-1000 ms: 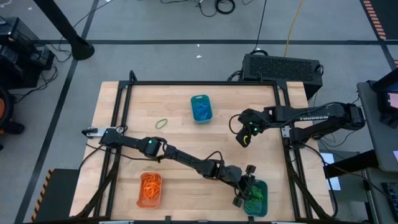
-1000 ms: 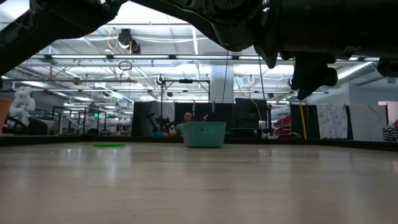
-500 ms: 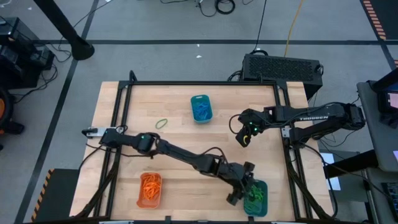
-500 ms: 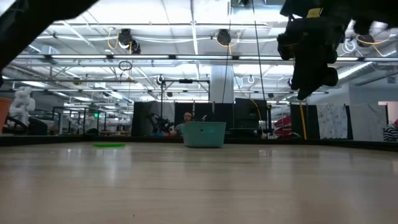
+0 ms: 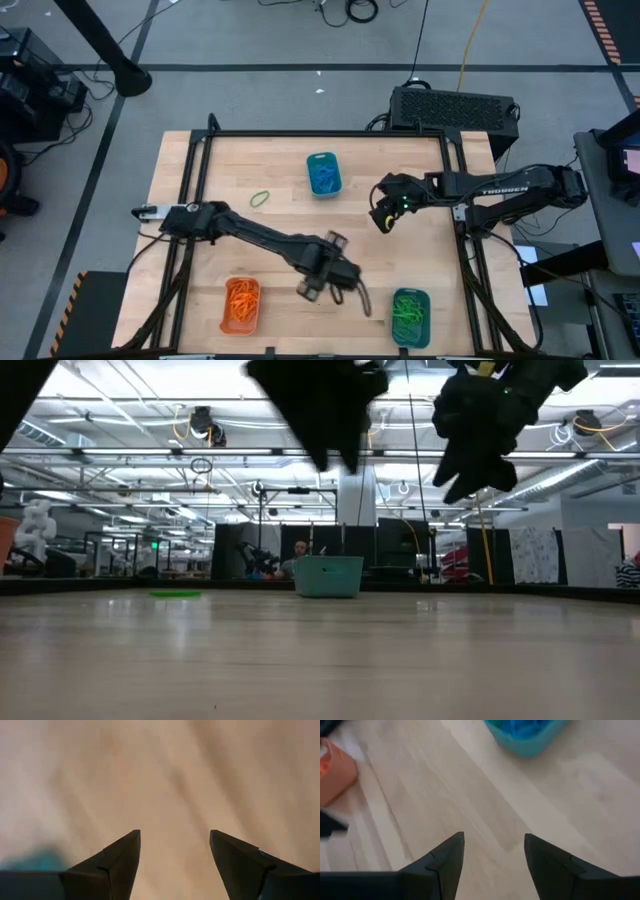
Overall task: Sort rubber bands into baskets
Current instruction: Put the green rubber band into the bottom bin
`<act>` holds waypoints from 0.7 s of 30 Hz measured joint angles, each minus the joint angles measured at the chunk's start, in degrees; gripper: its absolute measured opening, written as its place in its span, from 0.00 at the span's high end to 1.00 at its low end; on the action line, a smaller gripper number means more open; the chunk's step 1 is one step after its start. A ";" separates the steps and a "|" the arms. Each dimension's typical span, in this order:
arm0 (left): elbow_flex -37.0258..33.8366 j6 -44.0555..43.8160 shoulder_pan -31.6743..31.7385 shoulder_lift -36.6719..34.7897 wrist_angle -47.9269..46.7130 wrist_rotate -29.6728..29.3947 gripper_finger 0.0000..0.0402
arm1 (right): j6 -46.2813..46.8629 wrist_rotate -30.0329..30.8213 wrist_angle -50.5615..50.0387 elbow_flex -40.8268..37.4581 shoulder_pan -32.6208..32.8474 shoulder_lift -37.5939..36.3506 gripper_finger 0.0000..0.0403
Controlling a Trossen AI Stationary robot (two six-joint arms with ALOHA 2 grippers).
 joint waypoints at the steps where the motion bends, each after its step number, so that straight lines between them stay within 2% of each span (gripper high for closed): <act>1: -2.22 -1.48 -0.14 -1.86 -1.86 -1.76 0.39 | -0.21 0.99 1.06 -0.02 0.37 0.00 0.51; 4: -13.11 -4.58 0.11 -9.99 -1.55 -6.04 0.39 | -1.10 3.89 6.17 -0.02 2.24 0.02 0.51; 9: -40.44 -8.35 2.73 -30.86 11.94 -6.91 0.39 | -5.70 6.01 15.54 -0.02 6.01 0.31 0.51; 12: -54.34 -11.71 6.63 -44.26 18.66 -7.56 0.39 | -7.62 6.51 21.24 -0.02 7.58 0.55 0.51; 16: -67.63 -15.69 15.81 -57.76 23.39 -8.93 0.39 | -9.56 10.79 29.46 -0.02 9.33 3.13 0.51; 18: -73.08 -15.76 21.36 -61.89 26.29 -5.74 0.39 | -10.73 11.76 34.49 0.00 9.72 5.66 0.51; 21: -80.63 -15.94 29.42 -64.23 33.58 2.96 0.39 | -12.37 11.57 38.17 -0.02 10.27 9.61 0.51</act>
